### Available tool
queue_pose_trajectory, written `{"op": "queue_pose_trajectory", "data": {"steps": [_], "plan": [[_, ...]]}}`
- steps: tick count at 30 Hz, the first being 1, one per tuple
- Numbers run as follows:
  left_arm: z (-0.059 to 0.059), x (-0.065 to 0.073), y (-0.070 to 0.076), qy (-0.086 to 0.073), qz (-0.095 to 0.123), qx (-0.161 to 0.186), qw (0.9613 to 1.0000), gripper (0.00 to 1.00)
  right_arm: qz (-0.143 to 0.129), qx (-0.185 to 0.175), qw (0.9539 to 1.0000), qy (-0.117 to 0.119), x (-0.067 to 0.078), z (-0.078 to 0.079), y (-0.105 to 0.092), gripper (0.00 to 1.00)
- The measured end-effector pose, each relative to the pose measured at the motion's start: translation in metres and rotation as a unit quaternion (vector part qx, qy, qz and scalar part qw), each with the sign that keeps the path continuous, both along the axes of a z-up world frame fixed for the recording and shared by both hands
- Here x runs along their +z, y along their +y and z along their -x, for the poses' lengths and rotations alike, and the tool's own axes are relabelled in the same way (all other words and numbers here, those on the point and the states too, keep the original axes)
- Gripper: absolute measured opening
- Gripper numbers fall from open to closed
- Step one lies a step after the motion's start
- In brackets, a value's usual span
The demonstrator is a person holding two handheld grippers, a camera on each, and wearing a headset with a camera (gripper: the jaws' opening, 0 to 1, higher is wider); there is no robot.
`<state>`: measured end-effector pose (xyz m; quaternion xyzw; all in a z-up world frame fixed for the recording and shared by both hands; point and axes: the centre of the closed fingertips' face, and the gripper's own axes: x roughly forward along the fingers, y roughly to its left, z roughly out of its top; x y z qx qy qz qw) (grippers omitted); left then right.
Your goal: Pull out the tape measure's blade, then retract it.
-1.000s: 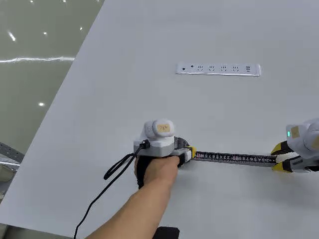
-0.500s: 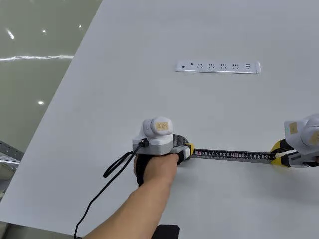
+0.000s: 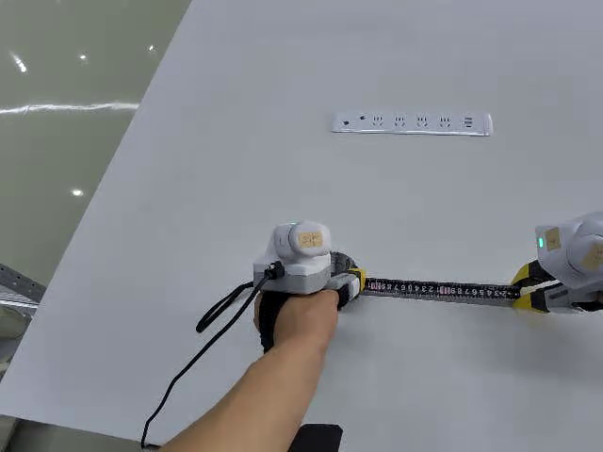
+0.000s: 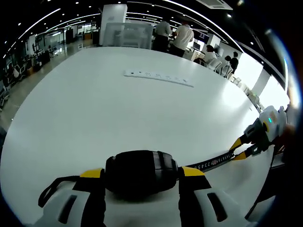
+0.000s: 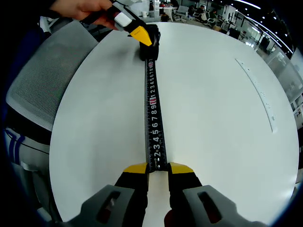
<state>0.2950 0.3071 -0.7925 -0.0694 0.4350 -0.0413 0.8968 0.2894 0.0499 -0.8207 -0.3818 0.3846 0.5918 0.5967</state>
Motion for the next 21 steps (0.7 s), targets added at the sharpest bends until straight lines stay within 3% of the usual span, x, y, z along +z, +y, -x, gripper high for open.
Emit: {"op": "queue_pose_trajectory", "data": {"steps": [21], "plan": [[0.0005, 0.0019, 0.0006, -0.016, -0.007, -0.018, 0.9997, 0.56, -0.010, -0.012, 0.9998, 0.012, 0.0002, 0.0010, 0.0040, 0.11]]}}
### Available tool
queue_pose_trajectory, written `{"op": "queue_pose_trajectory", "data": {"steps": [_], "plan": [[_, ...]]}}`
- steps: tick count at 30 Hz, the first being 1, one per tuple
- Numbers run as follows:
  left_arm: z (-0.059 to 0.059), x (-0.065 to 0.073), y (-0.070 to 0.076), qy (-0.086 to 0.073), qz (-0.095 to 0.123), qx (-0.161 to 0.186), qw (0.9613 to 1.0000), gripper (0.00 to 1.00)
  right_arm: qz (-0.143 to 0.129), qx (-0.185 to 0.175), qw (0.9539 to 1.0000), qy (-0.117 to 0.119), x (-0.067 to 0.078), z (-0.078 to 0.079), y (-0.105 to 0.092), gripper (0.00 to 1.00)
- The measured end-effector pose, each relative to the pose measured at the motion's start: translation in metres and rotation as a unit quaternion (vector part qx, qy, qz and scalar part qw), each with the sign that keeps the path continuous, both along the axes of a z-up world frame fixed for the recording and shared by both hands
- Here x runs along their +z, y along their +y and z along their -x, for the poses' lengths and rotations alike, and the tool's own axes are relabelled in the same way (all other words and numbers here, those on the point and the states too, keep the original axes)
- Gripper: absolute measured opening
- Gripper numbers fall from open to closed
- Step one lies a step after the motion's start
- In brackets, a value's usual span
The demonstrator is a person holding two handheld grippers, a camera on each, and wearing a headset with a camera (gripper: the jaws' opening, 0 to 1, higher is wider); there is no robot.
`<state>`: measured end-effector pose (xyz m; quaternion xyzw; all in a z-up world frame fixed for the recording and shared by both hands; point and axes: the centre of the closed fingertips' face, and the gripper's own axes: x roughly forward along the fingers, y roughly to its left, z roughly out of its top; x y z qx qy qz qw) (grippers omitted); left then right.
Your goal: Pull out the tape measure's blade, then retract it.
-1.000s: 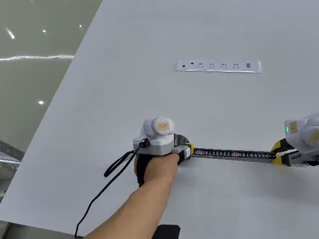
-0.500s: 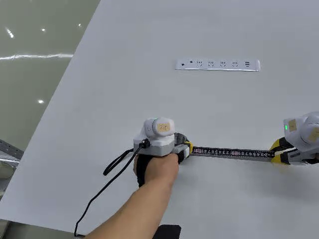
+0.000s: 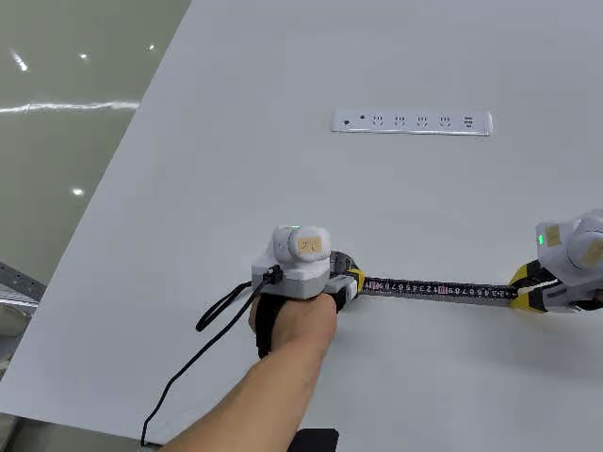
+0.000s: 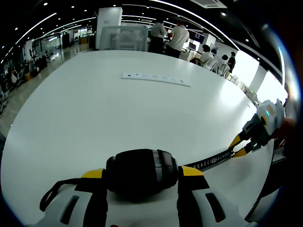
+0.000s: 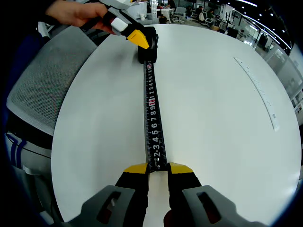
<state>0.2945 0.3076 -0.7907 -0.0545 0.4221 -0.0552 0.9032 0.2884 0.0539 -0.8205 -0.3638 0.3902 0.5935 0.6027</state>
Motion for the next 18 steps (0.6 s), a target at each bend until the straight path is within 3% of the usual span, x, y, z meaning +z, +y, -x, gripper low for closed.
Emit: {"op": "queue_pose_trajectory", "data": {"steps": [18], "plan": [[0.000, 0.000, 0.000, -0.002, 0.004, -0.010, 0.9999, 0.55, -0.017, -0.003, 0.9997, 0.014, 0.001, 0.002, 0.020, 0.11]]}}
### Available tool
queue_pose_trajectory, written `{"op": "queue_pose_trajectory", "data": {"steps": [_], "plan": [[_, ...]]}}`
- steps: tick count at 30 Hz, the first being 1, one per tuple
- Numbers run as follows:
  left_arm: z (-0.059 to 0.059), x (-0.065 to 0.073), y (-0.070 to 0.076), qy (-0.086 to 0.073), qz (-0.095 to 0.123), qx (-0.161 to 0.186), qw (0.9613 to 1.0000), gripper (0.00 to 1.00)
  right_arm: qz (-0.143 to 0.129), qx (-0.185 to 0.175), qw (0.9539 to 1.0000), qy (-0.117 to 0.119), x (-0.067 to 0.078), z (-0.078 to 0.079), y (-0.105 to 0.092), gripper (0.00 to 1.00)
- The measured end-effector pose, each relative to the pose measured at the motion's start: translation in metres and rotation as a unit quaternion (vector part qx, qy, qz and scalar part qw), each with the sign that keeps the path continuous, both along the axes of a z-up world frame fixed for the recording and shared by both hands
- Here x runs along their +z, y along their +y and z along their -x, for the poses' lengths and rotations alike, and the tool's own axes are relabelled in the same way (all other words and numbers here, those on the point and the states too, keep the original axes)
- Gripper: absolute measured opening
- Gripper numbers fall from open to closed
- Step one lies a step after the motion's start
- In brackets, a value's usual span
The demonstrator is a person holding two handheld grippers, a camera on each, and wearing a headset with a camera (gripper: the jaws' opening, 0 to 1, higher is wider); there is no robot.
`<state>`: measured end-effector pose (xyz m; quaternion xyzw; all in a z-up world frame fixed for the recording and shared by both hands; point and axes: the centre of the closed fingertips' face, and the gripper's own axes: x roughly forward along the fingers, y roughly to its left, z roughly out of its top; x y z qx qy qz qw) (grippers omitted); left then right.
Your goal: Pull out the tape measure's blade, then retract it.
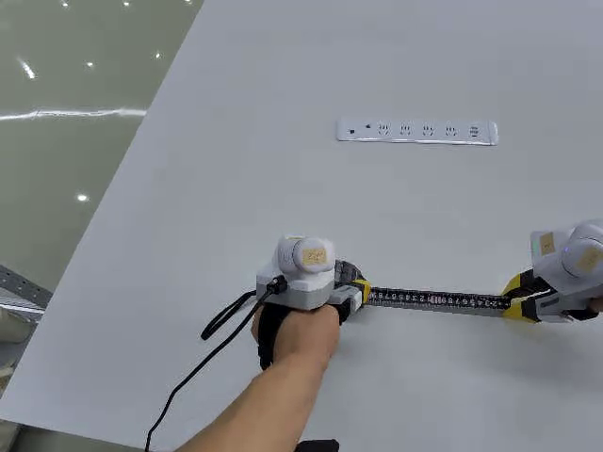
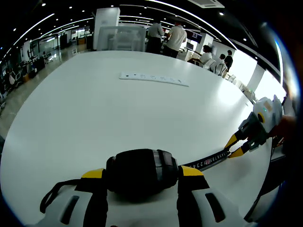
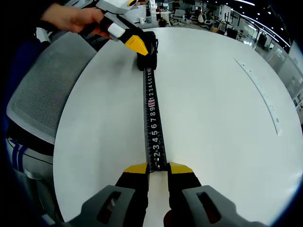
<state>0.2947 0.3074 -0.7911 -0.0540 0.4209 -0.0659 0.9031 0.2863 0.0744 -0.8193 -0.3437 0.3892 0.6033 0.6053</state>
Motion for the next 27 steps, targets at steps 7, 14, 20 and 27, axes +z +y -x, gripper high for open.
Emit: {"op": "queue_pose_trajectory", "data": {"steps": [7, 14, 20, 27], "plan": [[0.000, 0.000, 0.000, 0.000, 0.001, 0.000, 1.0000, 0.55, -0.003, 0.007, 1.0000, -0.002, 0.000, 0.000, 0.008, 0.10], [0.000, 0.000, 0.000, 0.000, 0.003, 0.000, 1.0000, 0.55, -0.001, 0.013, 0.9999, -0.003, -0.001, -0.001, 0.013, 0.10], [-0.001, 0.000, 0.000, -0.001, 0.003, -0.001, 1.0000, 0.55, -0.004, 0.012, 0.9999, -0.001, -0.001, -0.001, 0.016, 0.10], [0.001, 0.000, 0.000, -0.002, 0.007, -0.003, 1.0000, 0.55, -0.009, 0.013, 0.9999, 0.003, -0.001, -0.001, 0.021, 0.10]]}}
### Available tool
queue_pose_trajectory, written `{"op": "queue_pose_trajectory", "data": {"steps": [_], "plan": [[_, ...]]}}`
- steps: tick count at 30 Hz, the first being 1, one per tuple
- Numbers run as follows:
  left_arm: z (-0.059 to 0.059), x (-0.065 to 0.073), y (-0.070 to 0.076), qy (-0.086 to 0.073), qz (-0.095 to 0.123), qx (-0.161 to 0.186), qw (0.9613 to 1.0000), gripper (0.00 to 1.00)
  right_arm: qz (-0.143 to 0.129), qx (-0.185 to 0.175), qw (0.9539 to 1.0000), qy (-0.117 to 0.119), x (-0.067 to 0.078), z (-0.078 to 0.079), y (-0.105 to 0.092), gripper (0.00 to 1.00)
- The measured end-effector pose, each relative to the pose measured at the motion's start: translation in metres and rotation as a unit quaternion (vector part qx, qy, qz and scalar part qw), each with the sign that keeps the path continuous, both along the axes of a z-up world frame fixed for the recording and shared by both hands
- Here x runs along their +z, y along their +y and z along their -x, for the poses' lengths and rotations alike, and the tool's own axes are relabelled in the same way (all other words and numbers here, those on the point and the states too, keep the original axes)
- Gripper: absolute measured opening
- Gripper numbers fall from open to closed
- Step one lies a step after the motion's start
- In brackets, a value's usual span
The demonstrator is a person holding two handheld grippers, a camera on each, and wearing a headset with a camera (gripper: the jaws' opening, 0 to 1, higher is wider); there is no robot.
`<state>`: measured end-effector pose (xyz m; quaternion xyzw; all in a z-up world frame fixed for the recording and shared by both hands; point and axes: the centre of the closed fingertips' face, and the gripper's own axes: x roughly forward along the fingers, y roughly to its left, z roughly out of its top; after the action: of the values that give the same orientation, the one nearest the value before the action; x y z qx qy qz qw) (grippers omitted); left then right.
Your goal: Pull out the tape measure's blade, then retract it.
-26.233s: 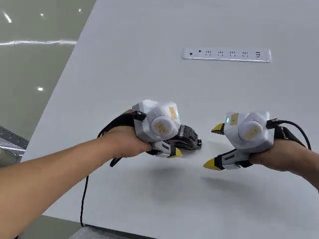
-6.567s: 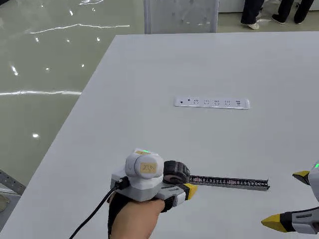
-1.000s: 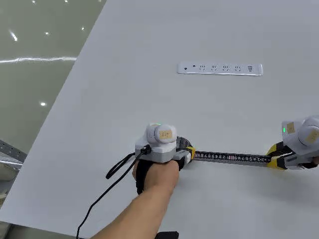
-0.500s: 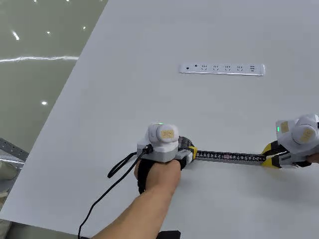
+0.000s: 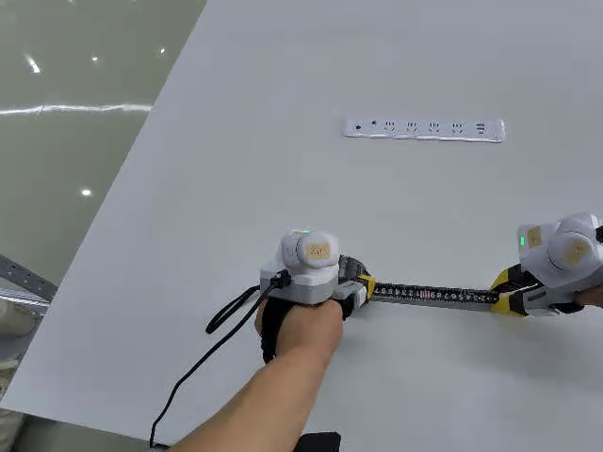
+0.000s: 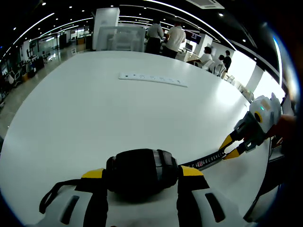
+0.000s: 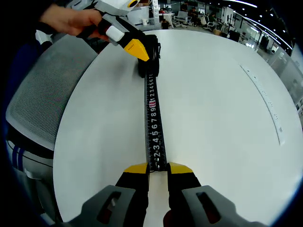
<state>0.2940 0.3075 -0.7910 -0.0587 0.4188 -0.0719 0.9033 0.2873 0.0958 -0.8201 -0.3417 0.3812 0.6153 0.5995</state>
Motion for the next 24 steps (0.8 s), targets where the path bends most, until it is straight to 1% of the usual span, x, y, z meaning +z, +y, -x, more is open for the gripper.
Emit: {"op": "queue_pose_trajectory", "data": {"steps": [11, 24], "plan": [[0.000, 0.002, -0.001, -0.004, 0.006, -0.006, 1.0000, 0.54, -0.007, 0.005, 1.0000, 0.001, 0.000, -0.002, 0.015, 0.10], [0.000, 0.002, -0.001, -0.004, 0.005, -0.003, 1.0000, 0.54, -0.012, 0.014, 0.9998, 0.001, 0.000, -0.002, 0.029, 0.10]]}}
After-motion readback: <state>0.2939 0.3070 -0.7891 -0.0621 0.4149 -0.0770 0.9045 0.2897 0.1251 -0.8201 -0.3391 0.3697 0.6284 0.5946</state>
